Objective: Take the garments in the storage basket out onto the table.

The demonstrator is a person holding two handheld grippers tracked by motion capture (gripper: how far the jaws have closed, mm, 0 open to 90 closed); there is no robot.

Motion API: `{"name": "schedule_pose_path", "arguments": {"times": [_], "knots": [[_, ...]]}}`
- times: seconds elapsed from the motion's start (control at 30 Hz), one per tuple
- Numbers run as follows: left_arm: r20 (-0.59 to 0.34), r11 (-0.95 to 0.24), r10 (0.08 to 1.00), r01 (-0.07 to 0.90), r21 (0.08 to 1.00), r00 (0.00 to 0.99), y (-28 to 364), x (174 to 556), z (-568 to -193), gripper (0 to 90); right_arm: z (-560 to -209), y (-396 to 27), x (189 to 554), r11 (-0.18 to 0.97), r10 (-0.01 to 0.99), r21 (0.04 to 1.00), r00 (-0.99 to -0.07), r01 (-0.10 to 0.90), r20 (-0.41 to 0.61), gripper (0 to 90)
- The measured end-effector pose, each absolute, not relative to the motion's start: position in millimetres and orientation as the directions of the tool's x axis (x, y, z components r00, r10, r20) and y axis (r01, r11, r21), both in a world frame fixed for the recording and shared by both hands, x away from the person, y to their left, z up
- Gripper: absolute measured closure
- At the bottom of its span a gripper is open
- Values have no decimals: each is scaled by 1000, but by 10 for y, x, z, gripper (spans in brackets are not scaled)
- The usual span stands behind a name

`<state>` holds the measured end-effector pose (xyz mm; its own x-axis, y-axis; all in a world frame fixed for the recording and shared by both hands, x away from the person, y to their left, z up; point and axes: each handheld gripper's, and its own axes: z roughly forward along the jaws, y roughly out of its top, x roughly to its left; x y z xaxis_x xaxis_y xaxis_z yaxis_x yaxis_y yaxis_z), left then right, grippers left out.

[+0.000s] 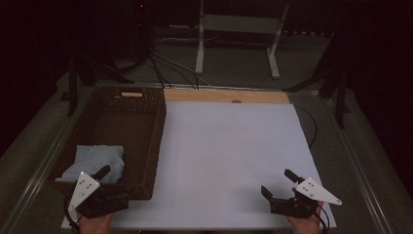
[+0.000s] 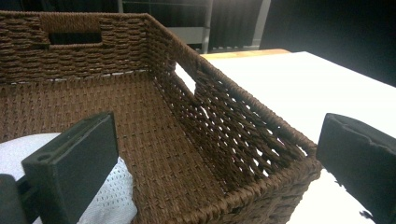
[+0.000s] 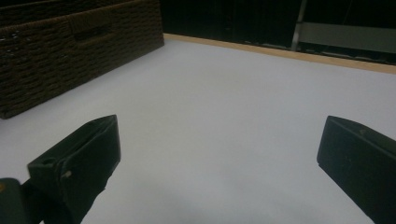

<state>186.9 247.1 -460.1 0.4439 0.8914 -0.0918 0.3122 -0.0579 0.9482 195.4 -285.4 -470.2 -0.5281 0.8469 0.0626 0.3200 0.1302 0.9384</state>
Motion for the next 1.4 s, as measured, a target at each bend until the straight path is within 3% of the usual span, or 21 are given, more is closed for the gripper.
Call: {"name": "schedule_pose_path", "arguments": {"times": [0.67,0.87,1.4], "knots": [[-64,-69,887,267,961,457,2447,1815,-4590,11,-4727,-2811,2077,191,828,934,-560,304,13,0],[-95,-43,885,284,958,455,2444,1782,-4489,6,-4726,-2835,2077,197,827,932,-562,304,8,0],[-73,-112,873,343,933,483,2494,1798,-4302,6,-4745,-2825,2060,173,839,932,-543,319,30,0]]}}
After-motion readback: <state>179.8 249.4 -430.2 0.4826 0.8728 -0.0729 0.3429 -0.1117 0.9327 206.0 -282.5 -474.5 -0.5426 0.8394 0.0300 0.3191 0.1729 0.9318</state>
